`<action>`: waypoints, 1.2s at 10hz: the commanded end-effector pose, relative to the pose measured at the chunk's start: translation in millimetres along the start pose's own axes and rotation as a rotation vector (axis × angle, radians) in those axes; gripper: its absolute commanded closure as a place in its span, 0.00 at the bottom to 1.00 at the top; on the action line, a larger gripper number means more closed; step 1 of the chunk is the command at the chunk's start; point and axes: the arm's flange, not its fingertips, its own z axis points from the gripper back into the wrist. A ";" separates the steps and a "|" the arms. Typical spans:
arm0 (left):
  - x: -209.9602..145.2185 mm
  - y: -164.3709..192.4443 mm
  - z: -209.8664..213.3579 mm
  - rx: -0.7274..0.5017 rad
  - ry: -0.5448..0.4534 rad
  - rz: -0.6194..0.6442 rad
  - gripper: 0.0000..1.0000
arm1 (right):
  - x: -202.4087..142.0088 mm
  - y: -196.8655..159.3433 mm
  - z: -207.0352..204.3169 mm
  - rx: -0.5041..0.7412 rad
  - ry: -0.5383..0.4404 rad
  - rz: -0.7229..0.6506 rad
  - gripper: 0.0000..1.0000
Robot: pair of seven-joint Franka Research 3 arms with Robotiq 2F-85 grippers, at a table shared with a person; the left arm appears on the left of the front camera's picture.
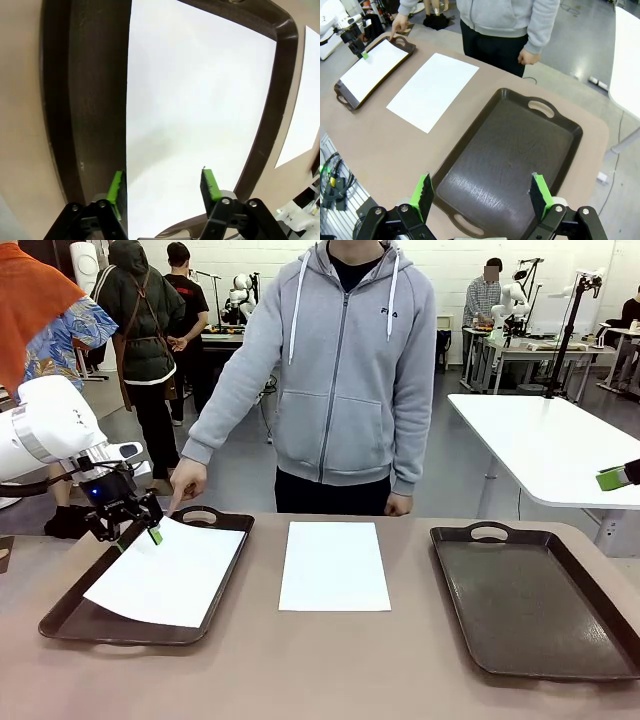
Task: Sort the A4 documents.
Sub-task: Place the A4 Paper in the designated Handle tray.
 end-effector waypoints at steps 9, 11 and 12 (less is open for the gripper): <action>-5.8 -0.4 12.1 0.025 -0.022 0.017 0.00 | -0.5 -0.2 -1.8 0.014 -0.002 0.000 0.00; -5.8 -0.4 12.1 0.025 -0.022 0.017 0.00 | -0.5 -0.2 -1.8 0.014 -0.002 0.000 0.00; -5.8 -0.4 12.1 0.025 -0.022 0.017 0.00 | -0.5 -0.2 -1.8 0.014 -0.002 0.000 0.00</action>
